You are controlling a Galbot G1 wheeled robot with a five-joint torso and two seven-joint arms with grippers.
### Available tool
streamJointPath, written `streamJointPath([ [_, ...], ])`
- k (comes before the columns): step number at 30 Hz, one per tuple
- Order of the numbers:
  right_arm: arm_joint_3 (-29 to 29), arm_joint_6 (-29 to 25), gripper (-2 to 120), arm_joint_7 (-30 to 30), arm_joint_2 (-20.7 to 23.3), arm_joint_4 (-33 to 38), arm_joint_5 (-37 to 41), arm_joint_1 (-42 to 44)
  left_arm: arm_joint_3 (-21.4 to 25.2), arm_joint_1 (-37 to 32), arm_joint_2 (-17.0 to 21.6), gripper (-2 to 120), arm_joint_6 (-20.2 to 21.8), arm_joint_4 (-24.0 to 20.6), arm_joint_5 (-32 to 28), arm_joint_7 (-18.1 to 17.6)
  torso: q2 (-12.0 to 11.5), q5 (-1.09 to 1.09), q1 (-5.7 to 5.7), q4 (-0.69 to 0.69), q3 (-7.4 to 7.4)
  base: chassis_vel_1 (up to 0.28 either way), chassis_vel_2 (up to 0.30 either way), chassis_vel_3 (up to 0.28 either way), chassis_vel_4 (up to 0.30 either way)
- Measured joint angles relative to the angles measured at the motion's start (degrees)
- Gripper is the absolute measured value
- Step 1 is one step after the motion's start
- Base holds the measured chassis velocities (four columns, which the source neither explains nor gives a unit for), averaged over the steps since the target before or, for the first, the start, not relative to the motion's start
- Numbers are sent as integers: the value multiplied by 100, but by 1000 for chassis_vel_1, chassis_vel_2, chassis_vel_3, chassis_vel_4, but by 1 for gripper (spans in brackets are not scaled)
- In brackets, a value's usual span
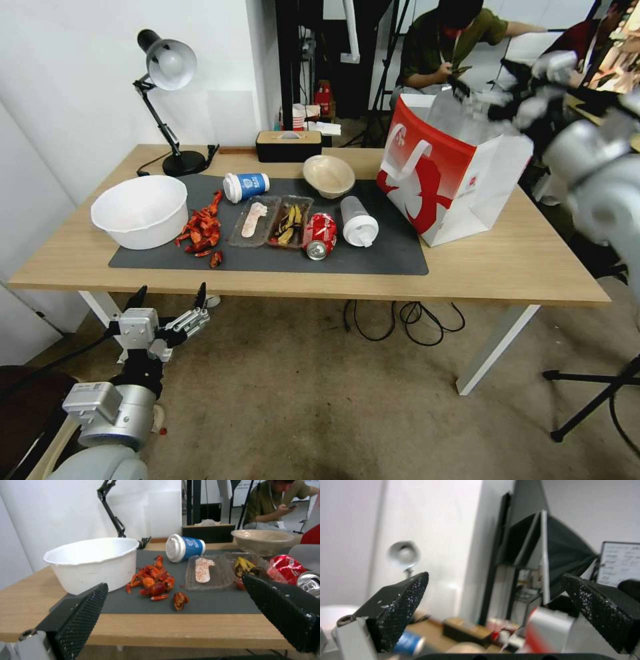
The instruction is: Pick up the trash from the table and place it into the takeout bag.
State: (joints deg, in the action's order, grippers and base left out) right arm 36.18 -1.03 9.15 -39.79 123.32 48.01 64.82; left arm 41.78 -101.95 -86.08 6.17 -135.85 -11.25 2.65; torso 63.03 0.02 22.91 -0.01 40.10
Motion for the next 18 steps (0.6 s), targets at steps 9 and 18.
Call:
streamJointPath([
  [9, 614, -1476, 100, 478, -1827, 658, -1807, 3156, -40, 21, 7, 100, -199, 184, 58, 61, 1, -4, -2, -3, -1, 0, 0, 0, 0],
  [18, 227, -1848, 100, -380, -2625, 122, -2436, 3787, 44, 256, 50, 100, -888, 914, 171, 454, 0, -3, 0, 2, 1, 0, 0, 0, 0],
])
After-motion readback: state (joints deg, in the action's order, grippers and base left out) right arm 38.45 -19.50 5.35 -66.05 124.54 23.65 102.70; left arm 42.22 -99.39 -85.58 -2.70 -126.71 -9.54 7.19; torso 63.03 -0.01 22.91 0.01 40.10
